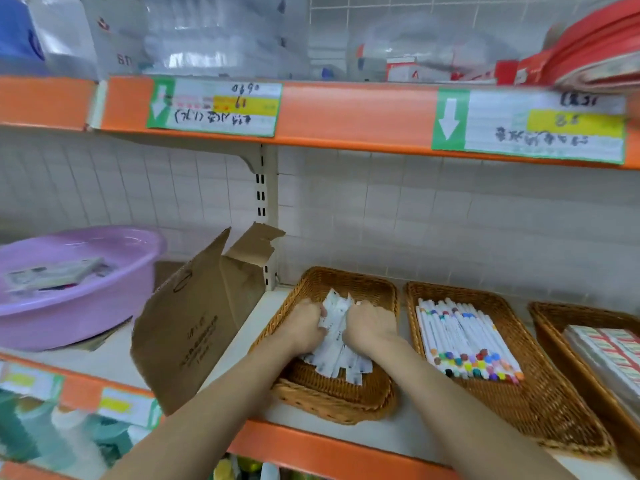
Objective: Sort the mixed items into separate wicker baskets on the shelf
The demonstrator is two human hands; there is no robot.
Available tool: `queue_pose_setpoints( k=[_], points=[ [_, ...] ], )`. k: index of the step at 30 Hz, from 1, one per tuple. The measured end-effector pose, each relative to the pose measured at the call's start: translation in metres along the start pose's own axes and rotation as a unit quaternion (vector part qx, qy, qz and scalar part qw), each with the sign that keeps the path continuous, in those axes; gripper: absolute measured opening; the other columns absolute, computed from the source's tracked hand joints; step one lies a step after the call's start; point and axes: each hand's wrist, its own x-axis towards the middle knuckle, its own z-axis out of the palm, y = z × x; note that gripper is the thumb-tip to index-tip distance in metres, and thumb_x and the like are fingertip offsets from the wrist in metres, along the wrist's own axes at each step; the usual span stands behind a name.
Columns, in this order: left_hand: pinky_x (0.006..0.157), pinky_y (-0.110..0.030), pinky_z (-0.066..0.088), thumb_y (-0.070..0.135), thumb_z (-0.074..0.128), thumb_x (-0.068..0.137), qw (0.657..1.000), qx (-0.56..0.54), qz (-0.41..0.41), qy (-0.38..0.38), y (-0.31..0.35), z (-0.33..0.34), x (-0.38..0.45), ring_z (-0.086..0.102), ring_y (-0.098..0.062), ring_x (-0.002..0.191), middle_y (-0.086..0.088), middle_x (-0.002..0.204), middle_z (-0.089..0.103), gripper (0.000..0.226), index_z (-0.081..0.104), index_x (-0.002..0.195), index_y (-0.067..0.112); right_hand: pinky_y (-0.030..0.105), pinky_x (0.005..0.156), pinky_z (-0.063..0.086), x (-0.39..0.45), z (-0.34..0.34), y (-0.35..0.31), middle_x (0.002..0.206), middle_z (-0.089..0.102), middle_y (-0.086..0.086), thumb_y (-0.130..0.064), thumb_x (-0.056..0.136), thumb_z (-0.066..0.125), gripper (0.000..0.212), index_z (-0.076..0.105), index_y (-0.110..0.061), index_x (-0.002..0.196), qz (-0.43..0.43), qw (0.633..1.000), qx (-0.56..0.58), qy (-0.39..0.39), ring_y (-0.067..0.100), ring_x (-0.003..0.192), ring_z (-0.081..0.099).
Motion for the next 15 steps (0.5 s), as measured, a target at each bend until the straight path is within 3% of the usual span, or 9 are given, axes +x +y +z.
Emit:
queue_pose_setpoints(
  k=[4,7,11,15],
  points=[
    [0.109,-0.033,0.032,0.025,0.056,0.094,0.999,0.042,0.015,-0.025,-0.001,0.002,-0.001,0.039,-0.027,0.126,-0.015,0.133,0.041,0.04,0.054,0.128,0.003,0.031,0.079,0.043,0.002,0.008,-0.005,0.123,0.058,0.013,-0.036,0.101,0.04,0.039,0.06,-0.006,0.114,-0.004,0.997,0.075,-0.03,0.029,0.11,0.058],
    [0.108,-0.038,0.03,0.024,0.048,0.098,0.996,0.073,0.021,-0.048,0.002,0.001,-0.005,0.034,-0.03,0.126,-0.016,0.133,0.039,0.036,0.054,0.124,0.0,0.032,0.079,0.041,-0.002,0.011,0.001,0.122,0.056,0.015,-0.029,0.102,0.033,0.039,0.06,-0.002,0.113,-0.035,0.997,0.064,-0.02,0.031,0.109,0.056],
    [0.109,-0.039,0.028,0.027,0.041,0.1,0.992,0.104,0.027,-0.069,0.008,-0.002,-0.011,0.03,-0.03,0.129,-0.016,0.137,0.038,0.041,0.045,0.132,0.002,0.039,0.099,0.032,-0.016,0.01,0.013,0.13,0.051,0.011,-0.02,0.099,0.034,0.035,0.059,-0.01,0.122,-0.07,0.997,-0.015,-0.033,0.028,0.122,0.043],
    [0.113,-0.041,0.024,0.039,0.033,0.103,0.983,0.14,0.01,-0.122,0.02,-0.005,-0.022,0.025,-0.032,0.137,-0.016,0.15,0.029,0.055,0.031,0.144,0.003,0.04,0.114,0.015,-0.031,0.012,0.03,0.149,0.038,0.01,-0.031,0.102,0.03,0.045,0.047,-0.01,0.139,-0.093,0.995,-0.018,-0.035,0.025,0.138,0.028]
  ],
)
